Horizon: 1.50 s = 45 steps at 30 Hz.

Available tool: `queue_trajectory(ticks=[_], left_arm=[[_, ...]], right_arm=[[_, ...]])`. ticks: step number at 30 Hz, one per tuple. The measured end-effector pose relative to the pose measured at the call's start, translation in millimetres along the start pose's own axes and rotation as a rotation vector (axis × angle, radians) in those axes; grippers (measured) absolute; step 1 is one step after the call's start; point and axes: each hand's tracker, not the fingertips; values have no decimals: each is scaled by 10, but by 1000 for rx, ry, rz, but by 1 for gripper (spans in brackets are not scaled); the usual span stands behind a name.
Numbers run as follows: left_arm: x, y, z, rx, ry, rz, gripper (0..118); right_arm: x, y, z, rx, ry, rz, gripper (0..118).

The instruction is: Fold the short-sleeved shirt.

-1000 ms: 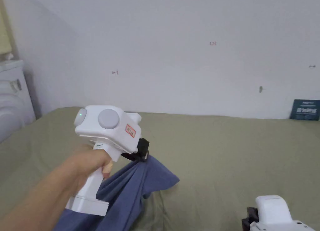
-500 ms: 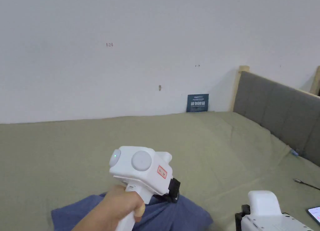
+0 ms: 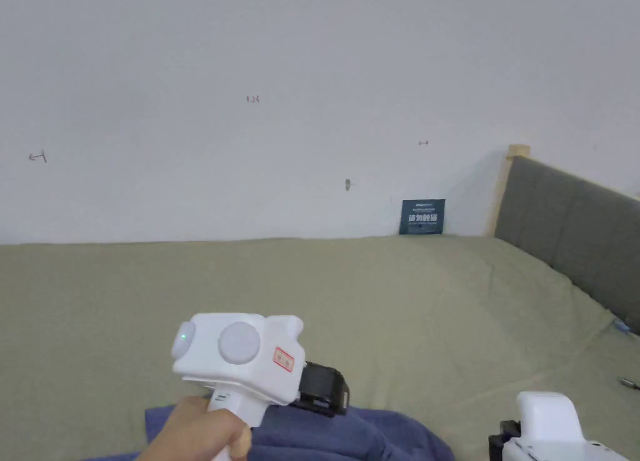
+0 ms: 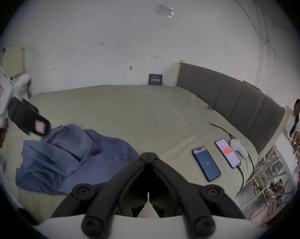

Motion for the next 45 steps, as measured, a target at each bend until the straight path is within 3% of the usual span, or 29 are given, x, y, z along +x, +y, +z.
queue_trajectory(ticks=[2,3,4,6,7,8,10,16,20,27,28,29,31,32,34,37,39,40,42,45], left_arm=[[-290,-118,442,87,89,60,96],[-447,-224,655,125,131,94,92],[-579,-327,826,158,175,117,80],[-825,-607,1185,217,266,161,47],[-928,-741,1315,236,307,172,16],[-1060,-903,1424,245,341,192,0],[-1205,-1201,1574,290,442,242,0],[-1581,-1778,1829,260,470,354,0],[-1682,-1799,1803,227,472,393,0],[-2055,-1262,1317,97,487,410,0],[-2147,-1185,1227,54,485,419,8],[-2302,-1073,1097,14,477,436,28],[-2509,-926,846,-130,455,415,107],[-2574,-913,718,-162,488,404,116],[-2687,-831,530,-189,488,400,113],[-2786,-819,277,-237,432,503,112],[-2825,-791,175,-234,396,519,97],[-2794,-804,159,-216,403,513,69],[-2727,-804,72,-260,460,447,0],[-2632,-835,49,-254,472,430,0]], right_arm=[[-53,61,-1,6,21,13,0],[-79,98,1,8,33,14,0],[-94,123,-4,14,47,14,0],[-149,177,-9,20,69,20,0],[-178,195,-13,22,74,29,0],[-197,208,-18,25,81,36,0],[-241,221,-37,21,100,36,0],[-397,149,-106,1,116,66,0],[-489,98,-148,-16,131,87,0],[-509,115,-230,-38,132,112,0],[-494,120,-243,-38,129,111,0],[-480,127,-262,-39,121,111,0],[-451,140,-297,-45,112,115,0],[-439,143,-308,-47,104,119,0],[-406,145,-332,-52,101,119,0],[-401,123,-402,-62,83,144,0],[-411,105,-457,-65,70,161,0],[-417,98,-470,-67,67,163,0],[-416,82,-509,-77,67,157,0],[-422,57,-548,-86,78,151,0]])
